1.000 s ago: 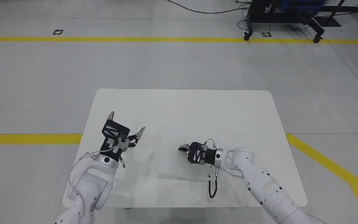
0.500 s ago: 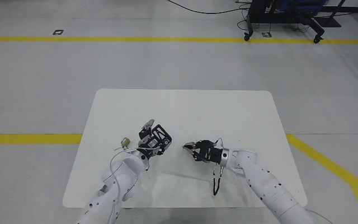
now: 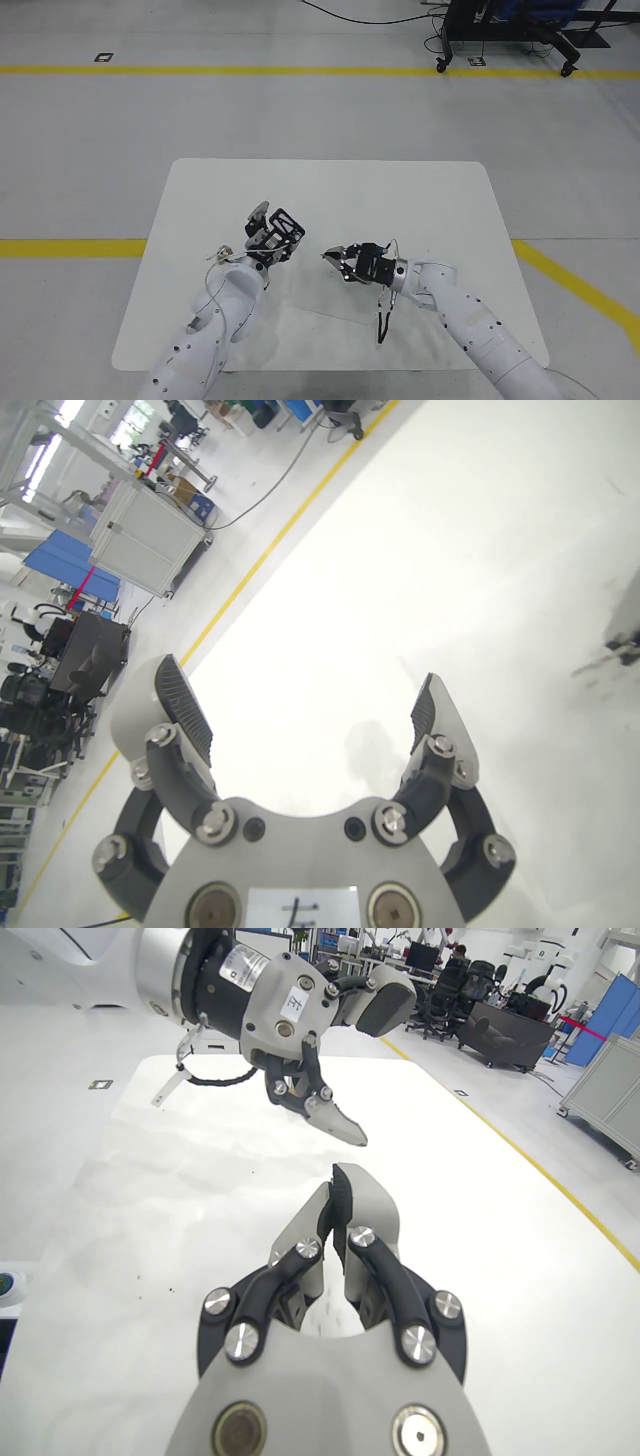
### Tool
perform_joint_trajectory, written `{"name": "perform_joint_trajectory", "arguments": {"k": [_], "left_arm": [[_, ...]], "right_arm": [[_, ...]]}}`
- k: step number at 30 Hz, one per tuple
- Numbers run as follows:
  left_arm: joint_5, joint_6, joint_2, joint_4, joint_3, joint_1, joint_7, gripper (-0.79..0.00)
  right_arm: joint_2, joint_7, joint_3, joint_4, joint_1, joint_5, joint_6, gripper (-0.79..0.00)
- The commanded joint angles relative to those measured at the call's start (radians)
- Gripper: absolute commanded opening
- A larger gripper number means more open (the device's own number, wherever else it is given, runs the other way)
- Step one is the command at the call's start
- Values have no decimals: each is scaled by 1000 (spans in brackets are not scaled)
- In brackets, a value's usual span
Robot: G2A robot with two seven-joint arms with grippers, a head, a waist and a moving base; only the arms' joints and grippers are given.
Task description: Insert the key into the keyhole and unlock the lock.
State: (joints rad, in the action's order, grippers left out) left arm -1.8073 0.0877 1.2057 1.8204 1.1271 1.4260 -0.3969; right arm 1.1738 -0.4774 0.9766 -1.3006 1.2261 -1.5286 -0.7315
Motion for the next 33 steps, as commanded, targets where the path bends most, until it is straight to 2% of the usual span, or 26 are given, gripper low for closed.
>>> {"name": "perform_joint_trajectory", "arguments": {"k": [1, 2, 9, 11, 13, 15, 16, 20, 22, 24, 33], "left_arm": [[82, -34, -4, 39, 67, 40, 59, 0], [94, -30, -6, 51, 86, 53, 77, 0], [94, -30, -6, 51, 86, 53, 77, 0], [123, -42, -3, 41, 86, 53, 128, 0], [262, -38, 2, 28, 98, 57, 229, 0], [451, -7, 7, 2, 140, 58, 318, 0], [572, 32, 9, -11, 160, 58, 353, 0], [1096, 402, 7, -125, 228, 29, 371, 0], [1296, 549, 4, -216, 241, -3, 316, 0], [1450, 649, 0, -304, 234, -50, 207, 0], [1449, 661, -2, -304, 232, -61, 184, 0]], "right_arm": [[-1, -6, 9, -20, 9, 45, -24, -785], [-2, -1, 13, -25, 13, 60, -30, -785], [-2, -1, 13, -25, 13, 60, -30, -785], [-2, -1, 13, -25, 13, 60, -30, -785], [-1, -5, 14, -23, 20, 86, -27, -785], [5, 8, 19, -7, 22, 205, -57, -785], [8, 6, 22, -4, 22, 258, -67, -785], [17, -9, 23, 15, 12, 454, -176, -785], [20, -2, 18, 17, 6, 516, -217, -785], [23, 12, 11, 14, 3, 571, -258, -785], [23, 24, 13, 10, 1, 583, -260, -785]]}}
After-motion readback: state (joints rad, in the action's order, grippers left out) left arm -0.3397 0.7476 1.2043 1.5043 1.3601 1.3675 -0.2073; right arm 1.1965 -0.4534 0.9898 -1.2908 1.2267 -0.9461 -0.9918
